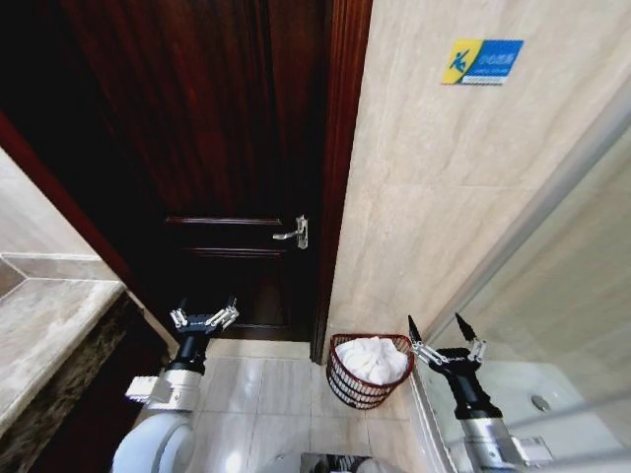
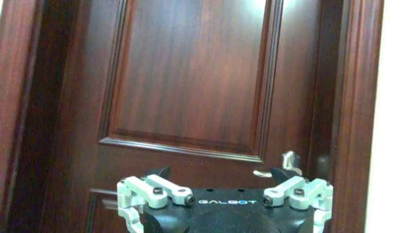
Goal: Discard the used towel into the hamper.
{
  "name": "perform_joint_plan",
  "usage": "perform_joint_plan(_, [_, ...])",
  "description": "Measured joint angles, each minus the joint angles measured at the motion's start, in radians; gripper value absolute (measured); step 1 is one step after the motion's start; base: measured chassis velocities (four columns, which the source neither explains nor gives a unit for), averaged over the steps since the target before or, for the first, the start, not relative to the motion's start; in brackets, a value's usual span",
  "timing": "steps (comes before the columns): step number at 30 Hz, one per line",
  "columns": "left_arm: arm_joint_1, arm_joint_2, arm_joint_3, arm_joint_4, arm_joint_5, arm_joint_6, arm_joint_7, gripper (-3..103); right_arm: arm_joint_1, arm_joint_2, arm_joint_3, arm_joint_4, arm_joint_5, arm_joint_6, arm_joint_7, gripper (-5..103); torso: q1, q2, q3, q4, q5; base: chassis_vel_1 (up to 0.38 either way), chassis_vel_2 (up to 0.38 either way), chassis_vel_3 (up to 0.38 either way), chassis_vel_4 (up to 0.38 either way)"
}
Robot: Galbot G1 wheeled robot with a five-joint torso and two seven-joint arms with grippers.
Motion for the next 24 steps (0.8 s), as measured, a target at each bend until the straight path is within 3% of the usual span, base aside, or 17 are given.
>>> perform_joint_plan(24, [0.000, 0.000, 0.000, 0.000, 0.000, 0.000, 0.000, 100, 0.000, 0.000, 0.000, 0.000, 0.000, 0.000, 0.000, 100, -0.001, -0.003, -0.001, 0.0002, 0.0002, 0.160, -0.157, -0.160, 0.160])
